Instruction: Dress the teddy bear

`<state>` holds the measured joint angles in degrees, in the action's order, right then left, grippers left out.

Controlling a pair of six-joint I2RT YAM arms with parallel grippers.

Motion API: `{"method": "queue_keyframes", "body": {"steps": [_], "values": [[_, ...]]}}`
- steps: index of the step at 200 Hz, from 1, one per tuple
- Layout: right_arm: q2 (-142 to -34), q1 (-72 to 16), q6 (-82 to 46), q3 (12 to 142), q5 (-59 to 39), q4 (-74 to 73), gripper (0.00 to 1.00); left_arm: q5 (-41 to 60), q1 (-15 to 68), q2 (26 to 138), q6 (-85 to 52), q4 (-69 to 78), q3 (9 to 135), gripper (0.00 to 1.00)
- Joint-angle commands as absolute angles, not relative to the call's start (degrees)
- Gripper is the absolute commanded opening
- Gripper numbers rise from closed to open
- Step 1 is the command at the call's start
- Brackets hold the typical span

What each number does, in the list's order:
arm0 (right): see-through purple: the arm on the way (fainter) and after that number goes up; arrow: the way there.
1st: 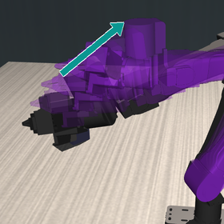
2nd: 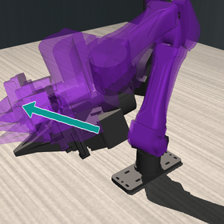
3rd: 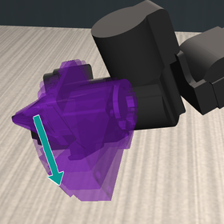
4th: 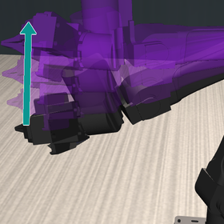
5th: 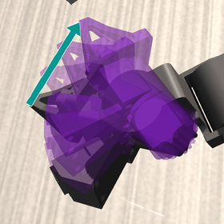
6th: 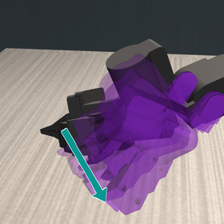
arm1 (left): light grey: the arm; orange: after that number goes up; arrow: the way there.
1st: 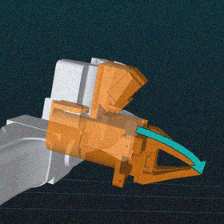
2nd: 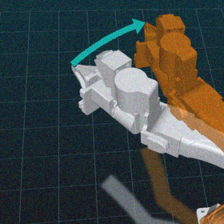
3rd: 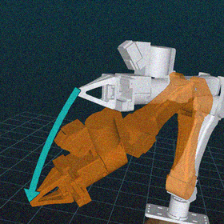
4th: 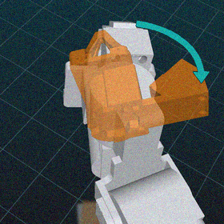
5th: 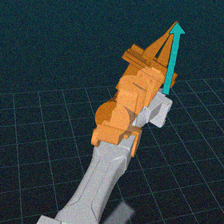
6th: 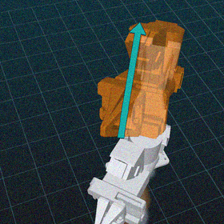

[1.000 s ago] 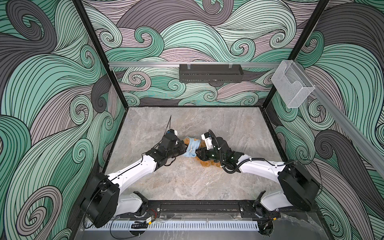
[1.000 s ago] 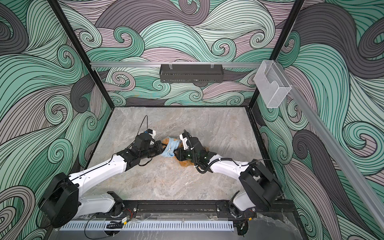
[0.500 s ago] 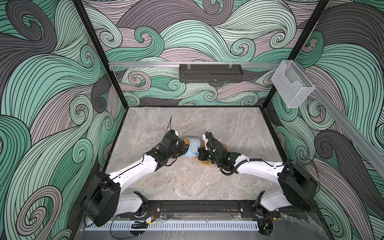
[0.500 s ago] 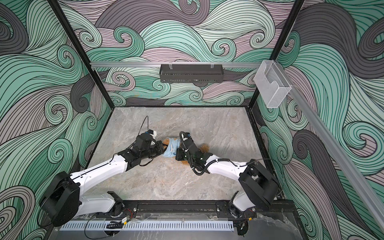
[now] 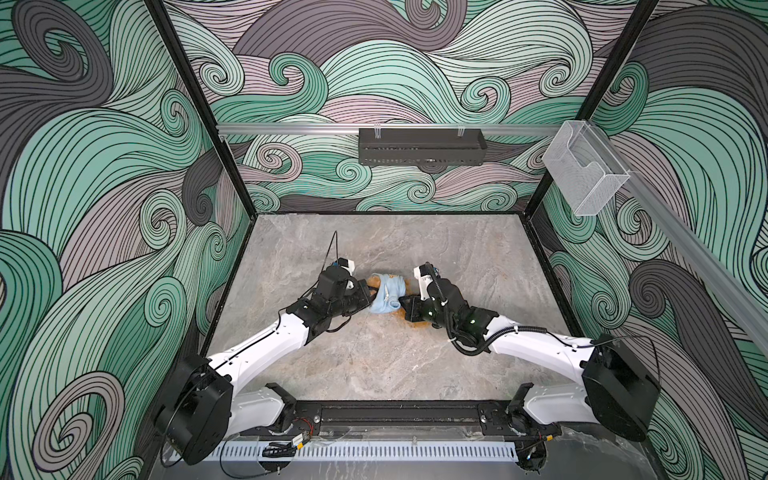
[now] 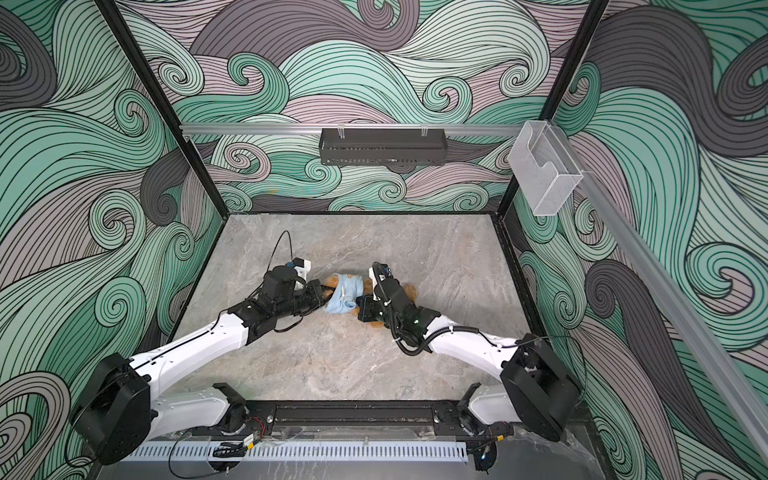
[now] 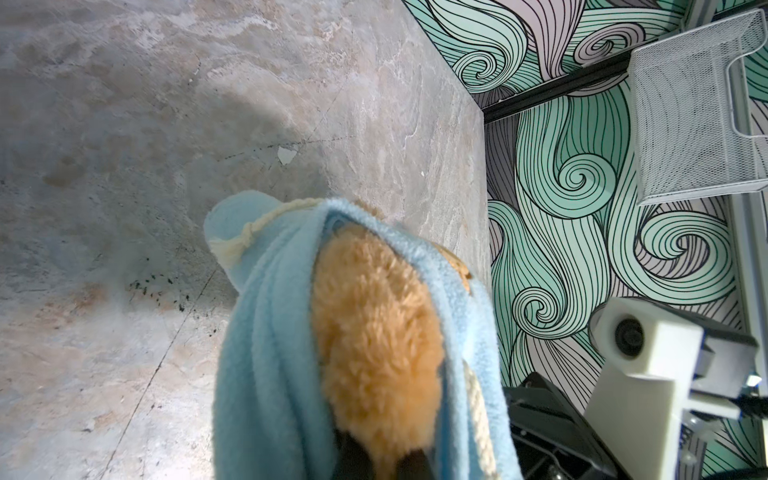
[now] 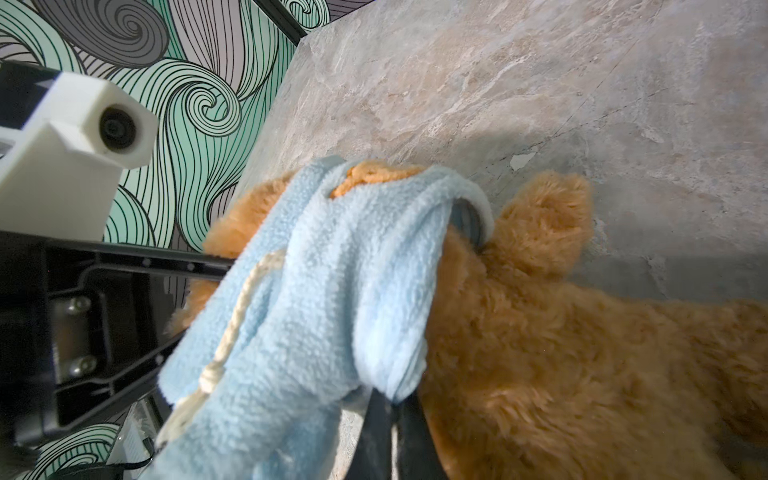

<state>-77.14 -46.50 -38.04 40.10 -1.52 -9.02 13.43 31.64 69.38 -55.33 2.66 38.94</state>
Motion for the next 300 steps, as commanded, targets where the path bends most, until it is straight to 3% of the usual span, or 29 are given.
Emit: {"method": "queue_keyframes", "body": {"steps": [1,126,164,197,236,273,300], "values": [[-76.61,-40.33,-36.97,35.86,8.15,5.78,0.0,7.62,27.38,66.3,-55.63,2.72,38.88,0.0],[-76.04,-30.5,-29.32,37.92,0.51,12.85,0.0,14.99,20.97,68.13,-58.71,3.5,37.61,0.0],[-76.78,-30.48,-25.48,37.46,-12.48,1.68,0.0,19.07,21.48,71.45,-59.66,6.12,38.54,0.0],[-79.27,-30.48,-21.45,41.66,-29.05,-1.49,0.26,19.78,24.36,73.4,-54.98,7.66,41.08,0.0],[-75.54,-29.21,-16.8,44.23,-17.62,4.91,0.42,22.08,26.1,75.15,-42.99,13.33,41.2,0.0],[-82.48,-29.99,-24.68,44.15,-21.79,-0.27,0.33,20.06,28.78,78.64,-43.02,19.06,40.41,0.0],[-85.07,-32.24,-29.35,38.3,-18.55,-6.59,0.24,20.64,29.85,81.03,-45.46,16.76,40.77,0.11]]}}
